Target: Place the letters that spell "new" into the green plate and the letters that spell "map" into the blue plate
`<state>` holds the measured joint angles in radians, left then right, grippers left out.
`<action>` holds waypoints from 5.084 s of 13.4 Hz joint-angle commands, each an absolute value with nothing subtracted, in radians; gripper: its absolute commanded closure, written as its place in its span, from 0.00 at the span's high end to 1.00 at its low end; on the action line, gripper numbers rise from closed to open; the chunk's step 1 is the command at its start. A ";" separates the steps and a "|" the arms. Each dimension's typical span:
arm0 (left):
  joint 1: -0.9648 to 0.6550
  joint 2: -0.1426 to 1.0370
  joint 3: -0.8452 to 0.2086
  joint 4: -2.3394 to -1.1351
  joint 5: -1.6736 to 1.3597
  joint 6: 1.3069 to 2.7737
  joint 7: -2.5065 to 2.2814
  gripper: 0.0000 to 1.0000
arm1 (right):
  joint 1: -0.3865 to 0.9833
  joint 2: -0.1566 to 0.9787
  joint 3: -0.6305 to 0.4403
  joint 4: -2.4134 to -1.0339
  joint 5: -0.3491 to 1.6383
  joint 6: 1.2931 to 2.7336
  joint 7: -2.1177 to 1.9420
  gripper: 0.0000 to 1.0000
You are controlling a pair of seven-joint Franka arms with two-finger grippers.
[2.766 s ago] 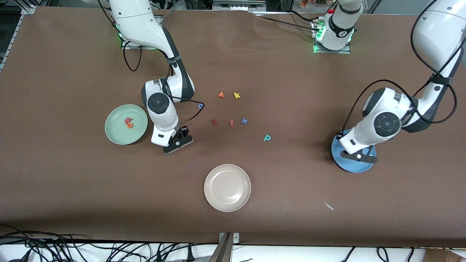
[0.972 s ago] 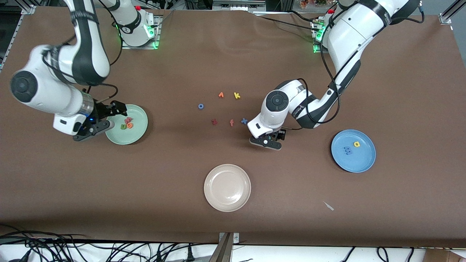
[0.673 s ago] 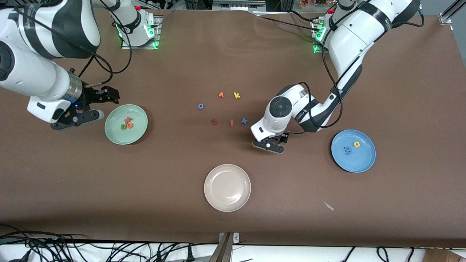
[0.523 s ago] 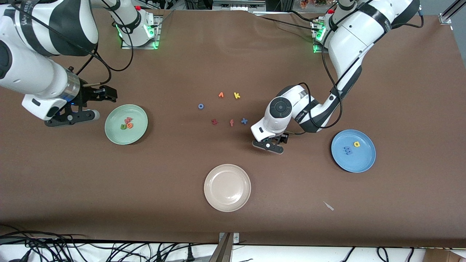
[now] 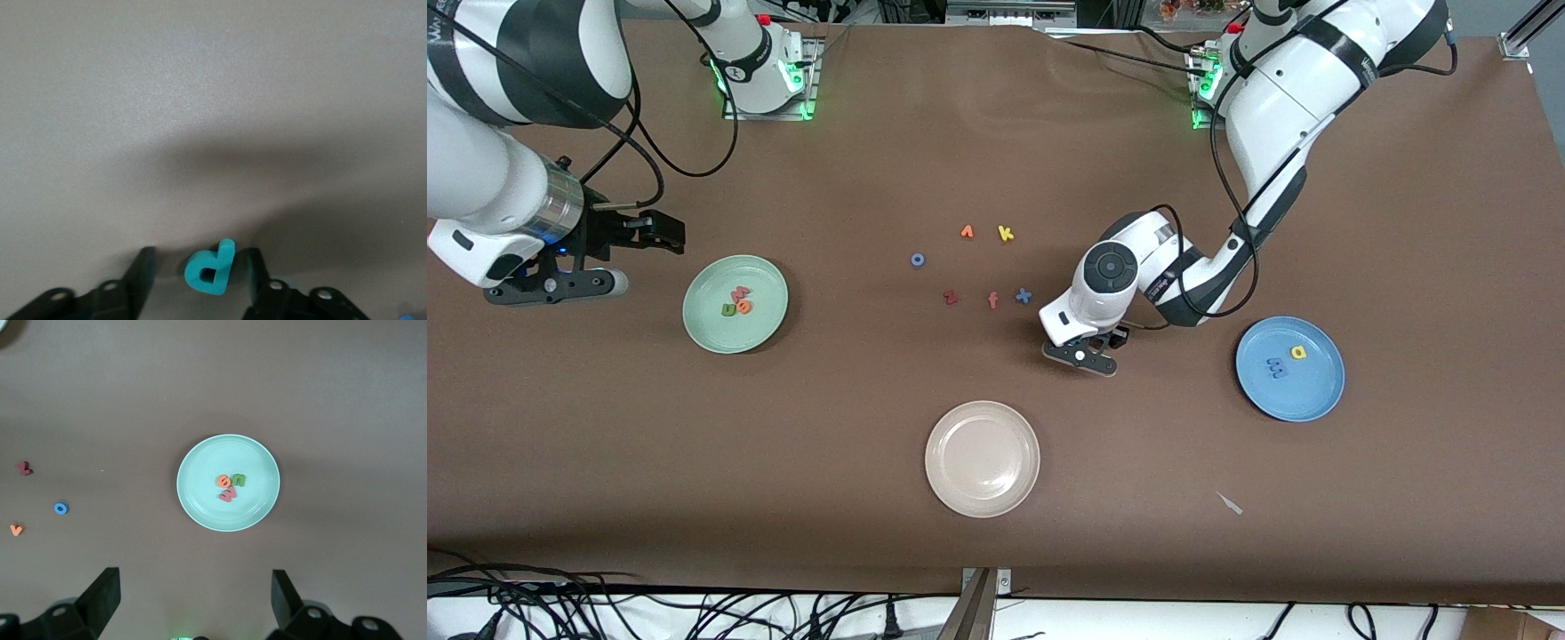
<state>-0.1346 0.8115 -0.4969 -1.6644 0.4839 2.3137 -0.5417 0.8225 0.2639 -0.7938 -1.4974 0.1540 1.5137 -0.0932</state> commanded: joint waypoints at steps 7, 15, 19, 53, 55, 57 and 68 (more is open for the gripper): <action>-0.094 0.819 -0.511 -1.597 0.440 2.258 -0.500 0.00 | 0.127 0.008 -0.027 -1.719 -0.002 1.639 0.190 1.00; 0.222 0.704 -0.565 -1.575 0.410 1.937 -0.267 0.00 | -0.009 -0.060 0.003 -1.724 0.018 1.667 0.106 1.00; 0.359 0.712 -0.558 -1.589 0.426 1.937 -0.128 0.00 | -0.008 -0.052 -0.043 -1.713 0.078 1.655 0.020 1.00; 0.143 0.038 -0.163 -1.586 0.032 1.486 0.132 1.00 | -0.035 -0.049 0.055 -1.690 -0.008 1.629 0.012 1.00; 0.141 0.038 -0.163 -1.583 0.015 1.523 0.040 1.00 | -0.035 -0.049 0.055 -1.690 -0.008 1.628 0.012 1.00; 0.118 0.040 -0.163 -1.583 0.015 1.529 -0.020 1.00 | -0.035 -0.049 0.057 -1.690 -0.009 1.628 0.012 1.00; 0.137 0.051 -0.161 -1.575 -0.034 1.540 -0.048 1.00 | -0.035 -0.046 0.055 -1.690 -0.009 1.629 0.012 1.00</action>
<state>0.1316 0.0565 -0.1628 -1.5731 -0.0188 1.5334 -0.0585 -0.0231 -0.0370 0.0433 -1.6929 0.0049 1.6394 0.0259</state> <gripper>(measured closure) 0.000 0.000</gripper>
